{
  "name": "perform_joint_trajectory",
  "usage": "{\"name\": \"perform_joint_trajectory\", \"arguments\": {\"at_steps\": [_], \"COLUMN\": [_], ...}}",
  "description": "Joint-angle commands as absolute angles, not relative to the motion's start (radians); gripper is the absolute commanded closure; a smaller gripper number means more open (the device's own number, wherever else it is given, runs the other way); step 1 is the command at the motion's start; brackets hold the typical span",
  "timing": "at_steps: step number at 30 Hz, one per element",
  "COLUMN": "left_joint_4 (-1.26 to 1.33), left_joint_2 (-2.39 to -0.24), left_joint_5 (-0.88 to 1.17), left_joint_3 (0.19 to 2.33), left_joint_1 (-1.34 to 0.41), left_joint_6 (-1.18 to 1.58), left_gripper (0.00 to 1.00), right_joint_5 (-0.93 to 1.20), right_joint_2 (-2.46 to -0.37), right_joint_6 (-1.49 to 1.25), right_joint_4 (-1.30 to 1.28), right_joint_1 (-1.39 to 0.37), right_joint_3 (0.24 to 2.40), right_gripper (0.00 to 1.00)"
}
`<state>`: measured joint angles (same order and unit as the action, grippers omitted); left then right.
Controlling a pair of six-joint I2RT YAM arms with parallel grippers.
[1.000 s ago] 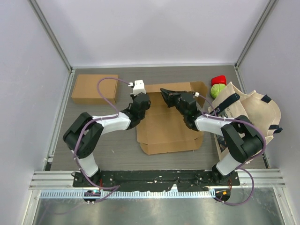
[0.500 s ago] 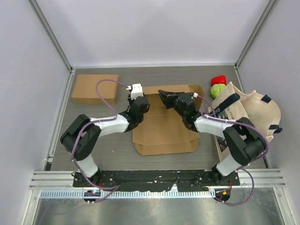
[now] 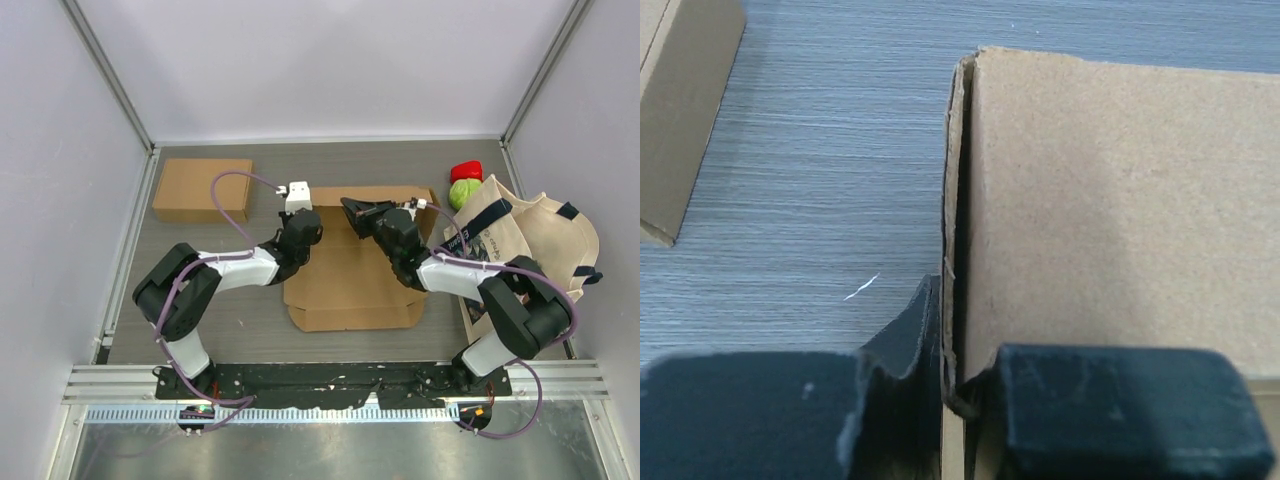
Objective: Fold the paper box
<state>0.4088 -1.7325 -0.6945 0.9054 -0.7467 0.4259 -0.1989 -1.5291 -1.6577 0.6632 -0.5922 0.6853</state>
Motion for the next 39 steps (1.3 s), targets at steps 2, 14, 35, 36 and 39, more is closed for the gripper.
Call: {"name": "perform_joint_trajectory", "arguments": {"at_steps": [2,14,35,36,39], "left_joint_4": [0.400,0.192,0.086,0.092,0.118], "left_joint_2": [-1.727,-1.504,-1.282,-1.282,-1.289], "left_joint_5": [-0.762,-0.695,-0.795,-0.796,-0.801], "left_joint_3": [0.861,0.864,0.692,0.689,0.675], "left_joint_1": [-0.712,-0.712,-0.712,-0.712,-0.712], "left_joint_6": [0.453,0.498,0.532,0.529,0.519], "left_gripper": [1.00,1.00,1.00,1.00,1.00], "right_joint_5": [-0.181,0.049,-0.216,-0.195,-0.141], "right_joint_2": [-1.490,-1.200,-1.348,-1.379,-1.425], "right_joint_6": [-1.424,-0.338,-0.393,-0.400,-0.425], "right_joint_4": [0.600,-0.244,-0.621,-0.624,-0.580], "right_joint_1": [-0.586,-0.540,-0.535,-0.535,-0.535], "right_joint_3": [0.655,0.985,1.456,1.463,1.444], "right_gripper": [0.96,0.26,0.23,0.23,0.24]}}
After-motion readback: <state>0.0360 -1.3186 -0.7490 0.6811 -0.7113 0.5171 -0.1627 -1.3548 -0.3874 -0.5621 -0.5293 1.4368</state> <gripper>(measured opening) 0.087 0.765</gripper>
